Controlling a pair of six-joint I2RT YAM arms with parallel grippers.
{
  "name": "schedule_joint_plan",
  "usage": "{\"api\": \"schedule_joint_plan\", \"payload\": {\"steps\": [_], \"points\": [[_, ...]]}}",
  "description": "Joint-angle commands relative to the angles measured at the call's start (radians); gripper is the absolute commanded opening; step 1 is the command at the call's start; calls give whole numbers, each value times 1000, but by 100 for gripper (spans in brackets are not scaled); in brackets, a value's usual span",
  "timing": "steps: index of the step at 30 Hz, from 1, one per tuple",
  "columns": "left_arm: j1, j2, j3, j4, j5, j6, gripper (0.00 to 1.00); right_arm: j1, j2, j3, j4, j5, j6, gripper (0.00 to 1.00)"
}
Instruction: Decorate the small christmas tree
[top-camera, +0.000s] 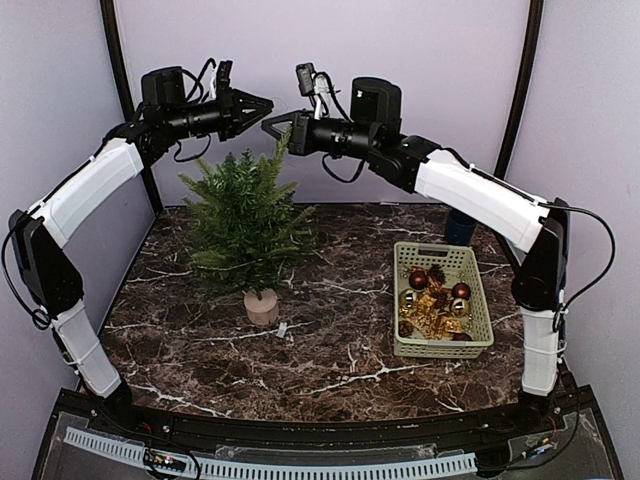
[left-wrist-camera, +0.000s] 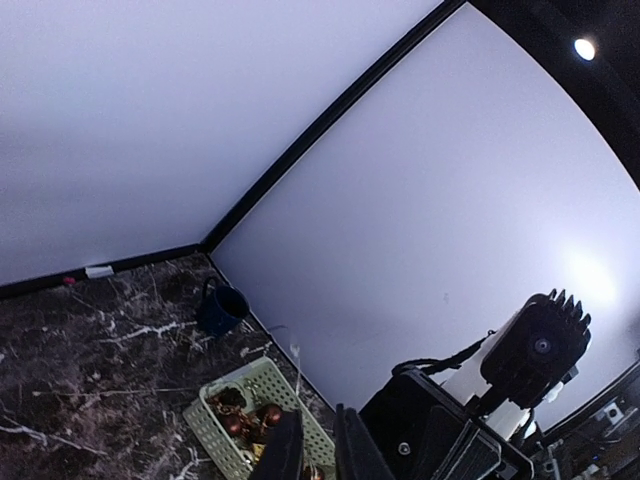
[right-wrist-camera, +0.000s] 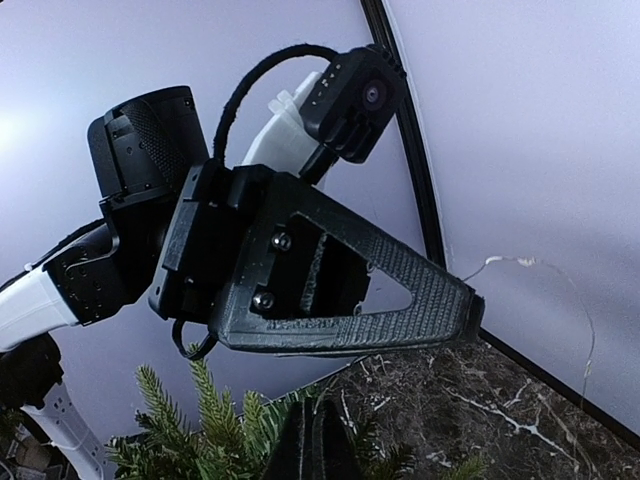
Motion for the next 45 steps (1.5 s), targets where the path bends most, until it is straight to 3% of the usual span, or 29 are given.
{"api": "schedule_joint_plan", "payload": {"steps": [1, 3, 8, 12, 16, 26, 33, 39, 45], "points": [[-2, -27, 19, 61, -18, 34, 9, 6, -25, -40, 21, 32, -8, 0], [-1, -32, 21, 84, -18, 59, 4, 6, -51, -72, 29, 67, -3, 0], [1, -19, 52, 95, -20, 143, 0, 4, -133, -159, 53, 127, 4, 33], [3, -7, 66, 97, -27, 172, 0, 0, -191, -219, 60, 165, 3, 50], [9, -5, 87, 82, -50, 205, 0, -5, -229, -255, 49, 205, 7, 60], [47, 6, 118, 43, -36, 253, 0, -19, -365, -386, 53, 360, 47, 80], [52, 5, 130, 21, 11, 285, 0, -95, -385, -384, -71, 385, 106, 89], [53, 5, 131, 5, 33, 294, 0, -166, -260, -231, -268, 264, 53, 93], [52, 12, 135, -3, 111, 295, 0, -179, -115, -50, -491, 295, -145, 93]]}}
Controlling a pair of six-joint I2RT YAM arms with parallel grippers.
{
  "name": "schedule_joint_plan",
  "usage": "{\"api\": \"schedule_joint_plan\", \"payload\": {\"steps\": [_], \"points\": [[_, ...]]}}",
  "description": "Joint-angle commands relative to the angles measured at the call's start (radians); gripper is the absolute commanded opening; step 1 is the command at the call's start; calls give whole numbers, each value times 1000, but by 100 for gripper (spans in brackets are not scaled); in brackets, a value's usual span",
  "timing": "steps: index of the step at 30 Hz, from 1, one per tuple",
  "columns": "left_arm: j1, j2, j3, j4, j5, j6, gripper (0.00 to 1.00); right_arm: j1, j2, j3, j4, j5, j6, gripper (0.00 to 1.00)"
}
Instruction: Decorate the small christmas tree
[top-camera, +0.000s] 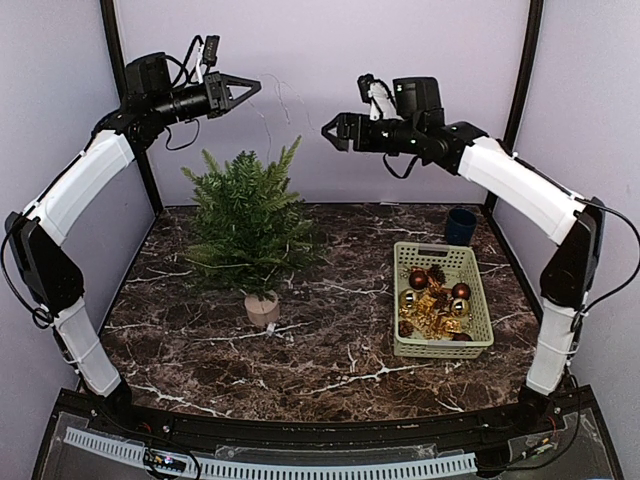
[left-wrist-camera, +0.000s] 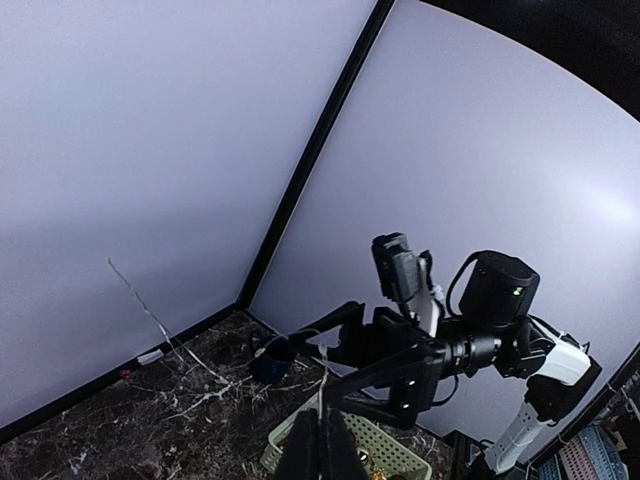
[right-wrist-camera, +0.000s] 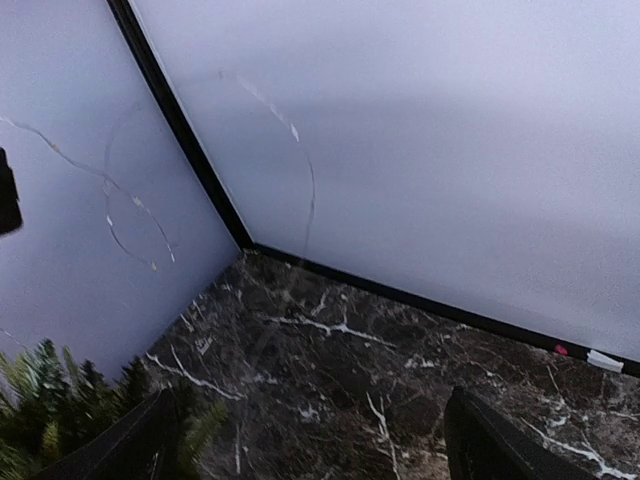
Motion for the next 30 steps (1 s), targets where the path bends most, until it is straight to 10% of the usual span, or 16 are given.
{"api": "schedule_joint_plan", "payload": {"steps": [1, 19, 30], "points": [[0, 1, 38, -21, 93, 22, 0, -5, 73, 108, -208, 11, -167, 93], [-12, 3, 44, -102, 221, 100, 0, -25, 68, 48, -229, -103, -320, 67], [-12, -5, 43, -116, 187, 119, 0, -31, 46, -3, -202, -171, -306, 7]]}}
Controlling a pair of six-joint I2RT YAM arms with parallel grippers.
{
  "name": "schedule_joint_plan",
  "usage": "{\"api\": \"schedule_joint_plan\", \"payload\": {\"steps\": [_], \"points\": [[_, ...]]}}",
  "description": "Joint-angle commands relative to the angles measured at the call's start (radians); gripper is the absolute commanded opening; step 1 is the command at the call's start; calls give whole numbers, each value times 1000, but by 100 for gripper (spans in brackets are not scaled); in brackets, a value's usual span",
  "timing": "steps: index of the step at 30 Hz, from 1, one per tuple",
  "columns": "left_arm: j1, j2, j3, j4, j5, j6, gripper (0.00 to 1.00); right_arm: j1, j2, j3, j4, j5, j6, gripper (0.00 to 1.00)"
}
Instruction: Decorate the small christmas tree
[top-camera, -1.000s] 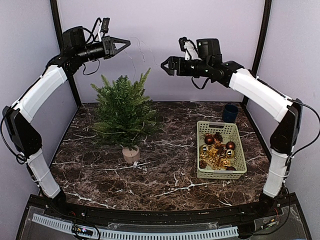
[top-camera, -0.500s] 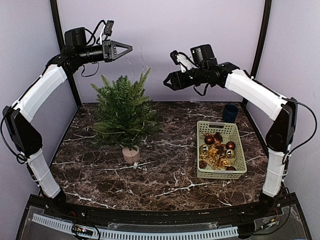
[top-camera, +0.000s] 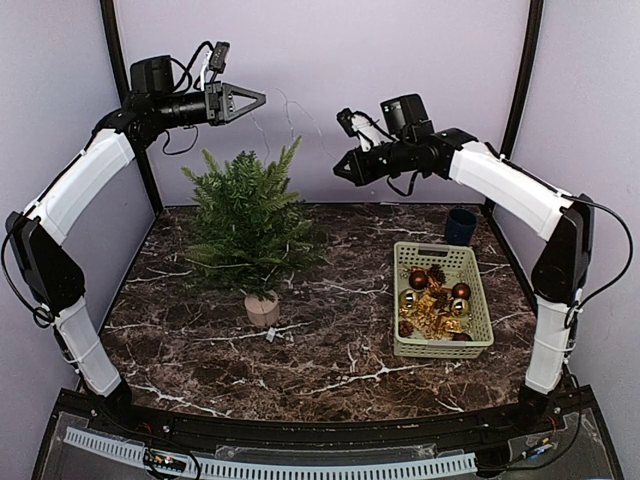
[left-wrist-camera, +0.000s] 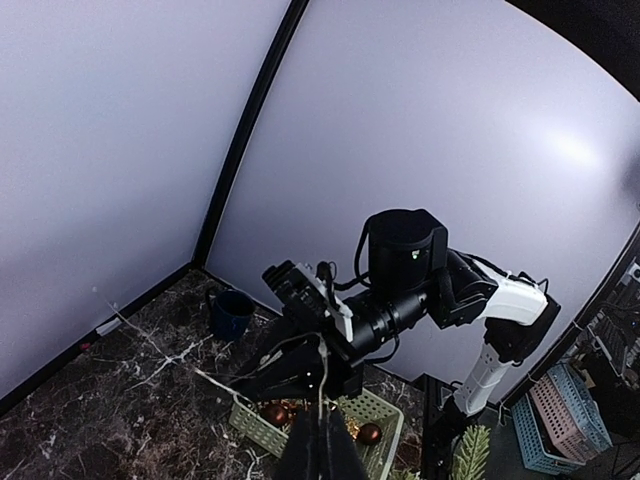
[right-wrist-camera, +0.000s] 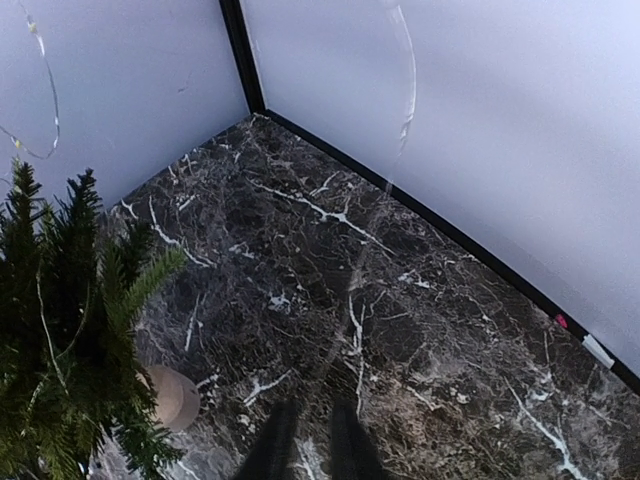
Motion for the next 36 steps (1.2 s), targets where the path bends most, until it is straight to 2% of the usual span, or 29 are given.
{"api": "schedule_joint_plan", "payload": {"steps": [1, 6, 12, 26, 36], "points": [[-5, -14, 25, -15, -33, 30, 0, -5, -43, -37, 51, -10, 35, 1], [7, -2, 28, -62, -126, 74, 0, -5, -139, -110, 139, 16, 162, 0], [28, 42, 52, -88, -136, 94, 0, 5, -250, -172, 209, 4, 265, 0], [92, 83, 68, -83, -126, 156, 0, 162, -301, -82, 154, -2, 269, 0], [159, 44, 23, -133, -156, 281, 0, 278, -324, -5, 182, -9, 276, 0]]}}
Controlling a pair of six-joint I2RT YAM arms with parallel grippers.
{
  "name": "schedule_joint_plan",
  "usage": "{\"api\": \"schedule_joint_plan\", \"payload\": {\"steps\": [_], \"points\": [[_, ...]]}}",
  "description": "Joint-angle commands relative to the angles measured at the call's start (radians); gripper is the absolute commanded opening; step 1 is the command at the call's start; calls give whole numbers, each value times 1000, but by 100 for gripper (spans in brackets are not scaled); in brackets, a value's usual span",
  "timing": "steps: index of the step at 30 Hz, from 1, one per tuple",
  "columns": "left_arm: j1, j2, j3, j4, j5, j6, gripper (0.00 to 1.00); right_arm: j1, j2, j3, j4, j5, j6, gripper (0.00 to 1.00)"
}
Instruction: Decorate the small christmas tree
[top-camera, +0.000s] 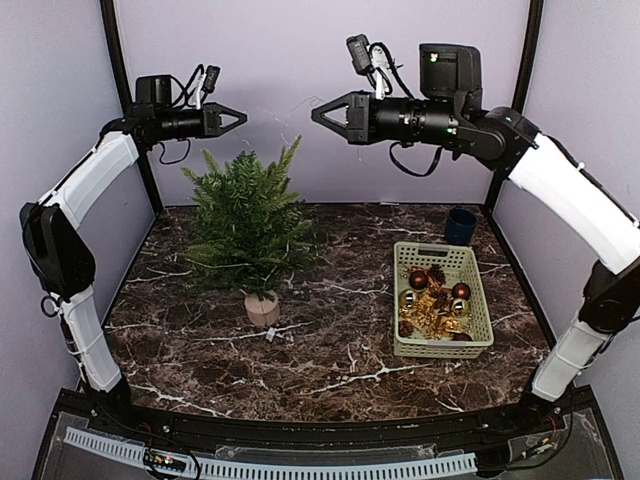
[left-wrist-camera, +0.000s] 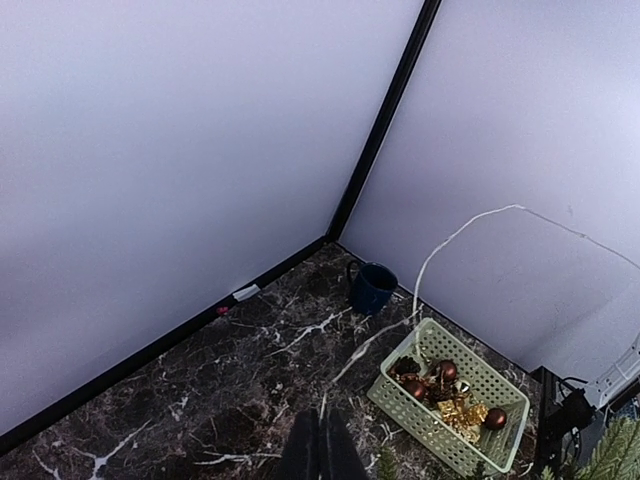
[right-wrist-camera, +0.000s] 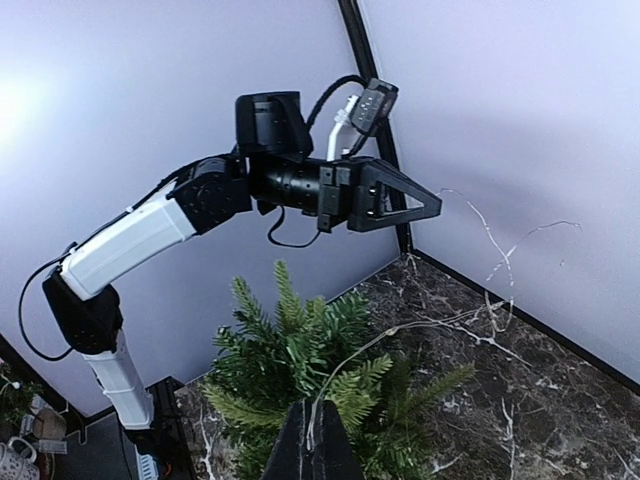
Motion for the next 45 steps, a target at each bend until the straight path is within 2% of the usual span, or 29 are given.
{"api": "schedule_joint_plan", "payload": {"steps": [1, 6, 13, 24, 45], "points": [[41, -79, -38, -3, -15, 62, 0, 50, -33, 33, 57, -22, 10, 0], [63, -131, -162, 77, -17, 54, 0, 105, -30, 71, 33, -73, -17, 0], [80, -230, -385, 269, -48, 28, 0, 200, 12, 156, -54, -88, -78, 0], [94, -397, -691, 579, -123, -10, 0, 328, 43, 190, -44, -138, -145, 0], [100, -624, -974, 783, -161, 39, 0, 521, 47, 169, -63, -189, -217, 0]]}}
